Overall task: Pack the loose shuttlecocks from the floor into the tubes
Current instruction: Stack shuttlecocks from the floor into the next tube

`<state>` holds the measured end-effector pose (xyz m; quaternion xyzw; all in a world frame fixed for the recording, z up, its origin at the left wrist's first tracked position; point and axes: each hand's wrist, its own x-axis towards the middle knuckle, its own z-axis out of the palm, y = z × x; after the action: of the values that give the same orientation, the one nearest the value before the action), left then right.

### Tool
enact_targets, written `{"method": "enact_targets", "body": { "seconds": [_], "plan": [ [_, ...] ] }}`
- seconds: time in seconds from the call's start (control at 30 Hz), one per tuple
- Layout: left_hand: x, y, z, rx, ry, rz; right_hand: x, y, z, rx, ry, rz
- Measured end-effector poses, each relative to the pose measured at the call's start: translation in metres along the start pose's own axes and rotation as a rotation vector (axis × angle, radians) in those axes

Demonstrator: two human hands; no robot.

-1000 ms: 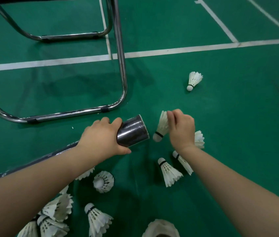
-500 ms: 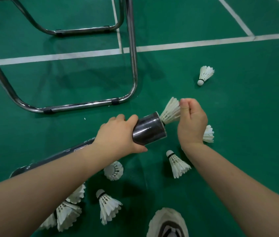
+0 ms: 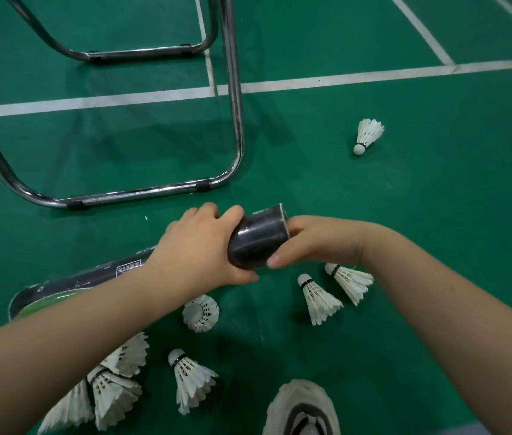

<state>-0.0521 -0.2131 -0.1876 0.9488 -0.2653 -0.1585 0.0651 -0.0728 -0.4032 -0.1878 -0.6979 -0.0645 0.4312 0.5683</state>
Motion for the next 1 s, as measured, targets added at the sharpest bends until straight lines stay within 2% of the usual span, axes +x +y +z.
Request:
{"method": "enact_targets", "body": {
  "seconds": [0.07, 0.13, 0.2, 0.3, 0.43, 0.53, 0.6, 0.67, 0.73, 0.77, 0.8, 0.87, 1.0],
  "plan": [
    [-0.003, 0.002, 0.001, 0.044, -0.006, 0.031, 0.002, -0.006, 0.002, -0.042, -0.09, 0.007],
    [-0.001, 0.002, 0.003, 0.061, -0.019, 0.011, 0.006, -0.008, 0.009, 0.027, -0.05, -0.013],
    [0.005, 0.0, 0.004, 0.05, -0.017, -0.024, 0.017, -0.001, 0.02, 0.118, 0.234, -0.058],
    [0.018, 0.011, 0.01, 0.006, 0.006, -0.037, 0.028, 0.025, 0.027, 0.249, 0.883, -0.192],
    [0.029, 0.035, 0.02, -0.043, 0.001, 0.0, 0.011, 0.051, 0.018, 0.249, 1.276, -0.317],
    [0.033, 0.04, 0.027, -0.012, -0.029, 0.007, -0.003, 0.07, -0.002, 0.249, 1.577, -0.252],
    [0.035, 0.04, 0.031, 0.017, -0.042, 0.004, -0.009, 0.1, -0.022, 0.063, 1.637, -0.048],
    [0.034, 0.037, 0.034, 0.045, -0.039, 0.002, -0.011, 0.133, -0.036, -0.152, 1.584, 0.277],
    [0.033, 0.035, 0.037, 0.065, -0.031, 0.004, -0.015, 0.156, -0.044, -0.196, 1.457, 0.574],
    [0.033, 0.035, 0.039, 0.072, -0.03, 0.006, -0.015, 0.164, -0.048, -0.145, 1.398, 0.657],
    [0.033, 0.035, 0.04, 0.078, -0.033, 0.008, -0.015, 0.169, -0.05, -0.085, 1.349, 0.69],
    [0.033, 0.035, 0.041, 0.092, -0.039, 0.0, -0.014, 0.174, -0.055, 0.019, 1.317, 0.636],
    [0.032, 0.028, 0.037, 0.092, -0.048, -0.029, -0.016, 0.146, -0.047, 0.262, 1.567, 0.241]
  ]
}}
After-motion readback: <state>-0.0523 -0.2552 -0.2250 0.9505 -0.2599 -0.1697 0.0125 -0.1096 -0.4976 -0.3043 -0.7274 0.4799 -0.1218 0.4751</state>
